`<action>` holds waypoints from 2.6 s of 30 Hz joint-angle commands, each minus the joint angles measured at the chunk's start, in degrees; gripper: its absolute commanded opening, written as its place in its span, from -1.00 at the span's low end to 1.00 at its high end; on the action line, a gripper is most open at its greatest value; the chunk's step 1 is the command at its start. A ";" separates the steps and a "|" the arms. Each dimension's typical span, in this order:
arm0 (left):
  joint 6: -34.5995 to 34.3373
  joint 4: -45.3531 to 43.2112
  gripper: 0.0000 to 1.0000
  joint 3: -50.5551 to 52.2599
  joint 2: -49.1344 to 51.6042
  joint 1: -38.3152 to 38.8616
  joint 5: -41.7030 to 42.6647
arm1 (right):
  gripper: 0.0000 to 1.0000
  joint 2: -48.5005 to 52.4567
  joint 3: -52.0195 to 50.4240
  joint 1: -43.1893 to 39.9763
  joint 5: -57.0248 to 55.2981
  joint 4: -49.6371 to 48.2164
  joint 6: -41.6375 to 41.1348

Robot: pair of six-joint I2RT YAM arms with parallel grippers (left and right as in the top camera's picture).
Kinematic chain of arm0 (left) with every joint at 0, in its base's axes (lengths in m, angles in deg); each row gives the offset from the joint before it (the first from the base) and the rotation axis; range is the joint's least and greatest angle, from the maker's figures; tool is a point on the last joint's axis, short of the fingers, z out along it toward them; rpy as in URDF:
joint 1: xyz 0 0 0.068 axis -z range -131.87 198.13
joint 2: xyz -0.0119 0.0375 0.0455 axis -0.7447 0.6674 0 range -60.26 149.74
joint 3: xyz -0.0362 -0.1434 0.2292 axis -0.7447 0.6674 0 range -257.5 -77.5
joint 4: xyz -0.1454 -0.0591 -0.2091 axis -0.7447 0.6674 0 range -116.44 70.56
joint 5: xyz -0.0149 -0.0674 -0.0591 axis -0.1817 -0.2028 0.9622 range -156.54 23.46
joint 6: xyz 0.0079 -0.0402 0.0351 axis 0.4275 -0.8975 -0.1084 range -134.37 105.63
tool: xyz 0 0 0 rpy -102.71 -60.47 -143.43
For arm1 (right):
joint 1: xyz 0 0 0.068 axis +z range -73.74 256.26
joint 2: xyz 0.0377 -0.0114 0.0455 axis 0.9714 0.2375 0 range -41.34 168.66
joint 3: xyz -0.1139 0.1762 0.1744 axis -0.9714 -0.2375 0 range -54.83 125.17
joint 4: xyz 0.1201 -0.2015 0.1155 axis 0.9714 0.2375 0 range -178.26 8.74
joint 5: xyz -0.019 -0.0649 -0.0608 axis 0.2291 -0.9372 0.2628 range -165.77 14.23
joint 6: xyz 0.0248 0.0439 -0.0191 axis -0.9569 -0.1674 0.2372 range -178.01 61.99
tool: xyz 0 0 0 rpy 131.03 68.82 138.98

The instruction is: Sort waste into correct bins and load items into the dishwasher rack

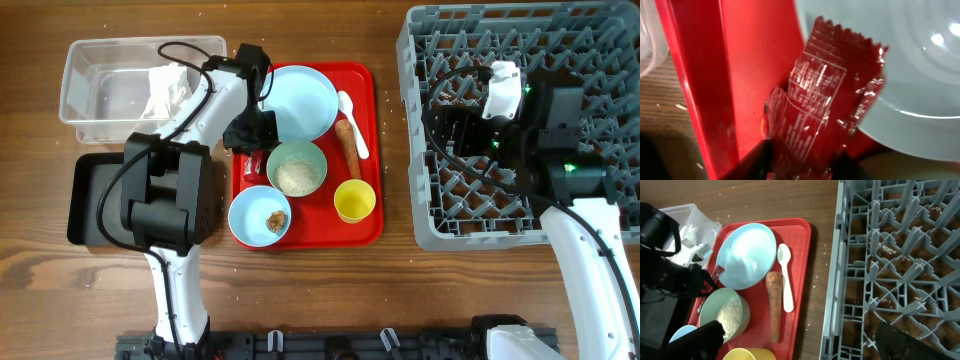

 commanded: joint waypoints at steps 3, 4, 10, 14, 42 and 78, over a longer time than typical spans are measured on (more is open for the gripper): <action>-0.11 -0.85 -0.92 0.83 0.31 -0.17 -0.35 | 1.00 0.55 0.68 -0.09 -0.57 -0.20 -0.74; -0.11 -0.85 -0.92 0.83 0.31 -0.17 -0.33 | 1.00 0.55 0.68 -0.09 -0.57 -0.20 -0.76; -0.04 3.19 -0.92 -4.50 -2.67 -0.17 2.95 | 0.99 0.55 0.68 -0.09 -0.55 -0.44 -0.74; 1.81 5.88 -0.92 -13.81 -7.67 -0.20 2.82 | 1.00 0.55 0.68 -0.09 -0.55 -1.25 -0.79; -0.50 -9.99 0.84 -17.46 0.28 -18.43 -3.19 | 0.99 0.55 0.68 -0.09 -0.33 -2.97 -2.47; 1.09 1.11 0.86 -17.46 -15.13 -8.96 7.43 | 0.99 0.52 0.68 -0.09 0.98 -3.63 -2.25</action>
